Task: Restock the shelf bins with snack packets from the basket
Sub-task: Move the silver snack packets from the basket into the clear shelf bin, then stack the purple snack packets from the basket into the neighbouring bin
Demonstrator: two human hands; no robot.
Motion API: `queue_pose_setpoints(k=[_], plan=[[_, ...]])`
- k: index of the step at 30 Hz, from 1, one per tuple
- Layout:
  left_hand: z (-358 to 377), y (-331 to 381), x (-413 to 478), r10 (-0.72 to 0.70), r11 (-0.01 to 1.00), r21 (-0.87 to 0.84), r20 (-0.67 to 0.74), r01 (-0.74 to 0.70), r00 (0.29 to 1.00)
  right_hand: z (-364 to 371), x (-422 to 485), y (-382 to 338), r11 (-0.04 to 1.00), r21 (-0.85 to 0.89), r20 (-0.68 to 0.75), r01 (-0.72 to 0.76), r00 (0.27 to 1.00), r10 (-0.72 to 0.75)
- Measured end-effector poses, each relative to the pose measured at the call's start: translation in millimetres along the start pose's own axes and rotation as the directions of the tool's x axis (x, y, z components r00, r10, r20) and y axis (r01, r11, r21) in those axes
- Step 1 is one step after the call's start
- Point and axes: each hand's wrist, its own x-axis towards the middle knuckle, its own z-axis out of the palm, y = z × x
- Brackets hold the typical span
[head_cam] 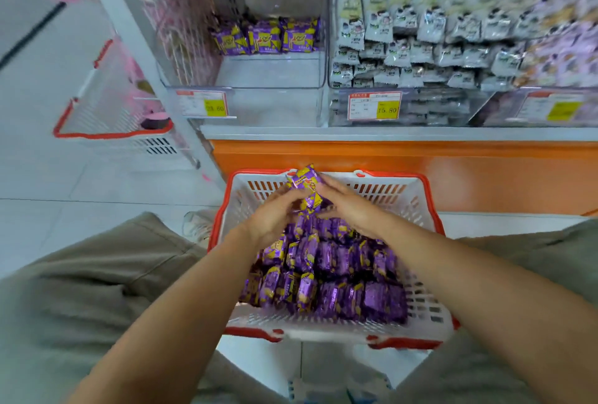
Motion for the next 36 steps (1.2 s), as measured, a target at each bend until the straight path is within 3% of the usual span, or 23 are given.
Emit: queue_pose_setpoints(k=[3, 6, 9, 15, 24, 29, 33, 36], plan=[[4.1, 22.2, -19.8, 0.089, 0.995, -0.031, -0.033, -0.09, 0.995, 4.2, -11.2, -21.0, 0.982, -0.106, -0.048, 0.156, 0.986, -0.162], [-0.4, 36.5, -35.5, 0.216, 0.971, -0.075, -0.116, -0.225, 0.97, 5.3, -24.8, -43.9, 0.925, -0.258, -0.001, 0.279, 0.957, -0.29], [-4.9, 52.9, -54.9, 0.317, 0.948, 0.022, -0.046, -0.316, 0.947, 8.0, -36.1, -65.0, 0.871, -0.333, 0.029, 0.362, 0.927, -0.374], [-10.0, 84.2, -86.0, 0.454, 0.89, 0.047, -0.003, -0.454, 0.891, 20.7, -53.8, -105.8, 0.87, -0.32, 0.044, 0.375, 0.923, -0.382], [-24.9, 134.3, -105.0, 0.541, 0.839, -0.027, -0.053, -0.543, 0.839, 49.1, -51.1, -166.6, 0.799, -0.354, -0.02, 0.486, 0.85, -0.526], [-31.4, 152.3, -96.4, 0.587, 0.803, -0.043, -0.114, -0.594, 0.801, 67.6, -33.8, -187.1, 0.796, -0.338, 0.034, 0.502, 0.852, -0.522], [-38.1, 168.6, -89.1, 0.616, 0.786, 0.1, -0.21, -0.611, 0.759, 68.5, -9.9, -204.4, 0.778, -0.384, 0.059, 0.497, 0.854, -0.517], [-54.0, 176.8, -77.2, 0.694, 0.712, 0.435, -0.315, -0.552, 0.647, 69.4, 10.4, -214.9, 0.75, -0.437, 0.027, 0.496, 0.841, -0.54]])
